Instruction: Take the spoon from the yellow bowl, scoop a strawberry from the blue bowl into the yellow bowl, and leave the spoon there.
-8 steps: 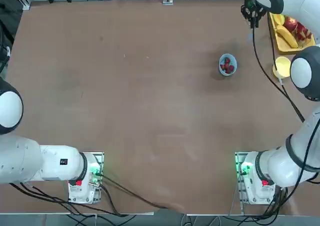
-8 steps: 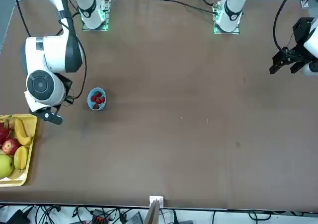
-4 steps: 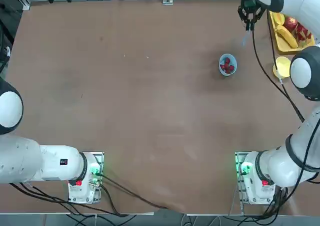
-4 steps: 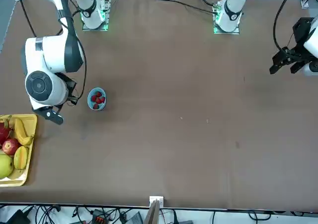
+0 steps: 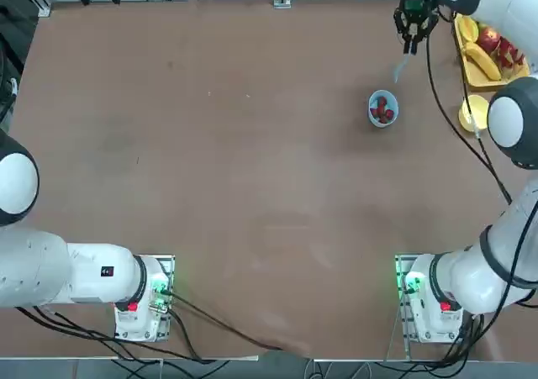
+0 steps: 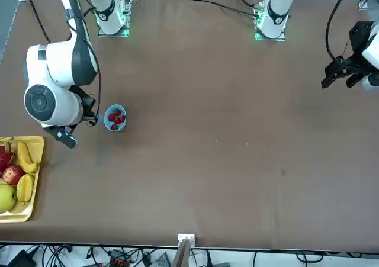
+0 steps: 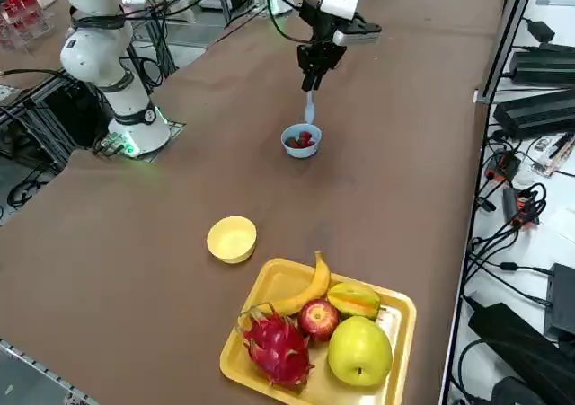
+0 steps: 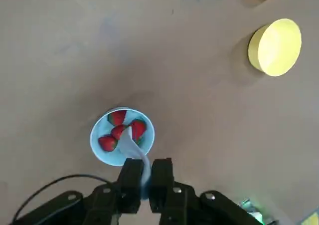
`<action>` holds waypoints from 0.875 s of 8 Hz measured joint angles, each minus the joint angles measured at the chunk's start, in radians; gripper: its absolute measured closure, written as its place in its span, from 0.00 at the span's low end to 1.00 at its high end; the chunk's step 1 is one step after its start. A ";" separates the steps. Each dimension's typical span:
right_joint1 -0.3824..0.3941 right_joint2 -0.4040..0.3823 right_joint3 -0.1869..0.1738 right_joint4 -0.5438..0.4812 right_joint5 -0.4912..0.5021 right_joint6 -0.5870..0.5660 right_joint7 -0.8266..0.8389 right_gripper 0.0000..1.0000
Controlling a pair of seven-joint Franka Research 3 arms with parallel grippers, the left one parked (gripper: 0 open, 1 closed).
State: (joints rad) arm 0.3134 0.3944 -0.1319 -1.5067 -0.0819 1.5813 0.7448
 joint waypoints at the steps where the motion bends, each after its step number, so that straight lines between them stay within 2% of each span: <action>1: 0.000 -0.001 0.000 0.000 0.003 0.004 0.021 0.89; 4: -0.003 -0.033 -0.002 -0.023 0.008 0.013 0.044 0.89; 7: -0.005 -0.116 -0.002 -0.157 0.014 0.147 0.107 0.89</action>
State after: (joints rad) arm 0.3080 0.2782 -0.1342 -1.6639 -0.0677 1.7283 0.8521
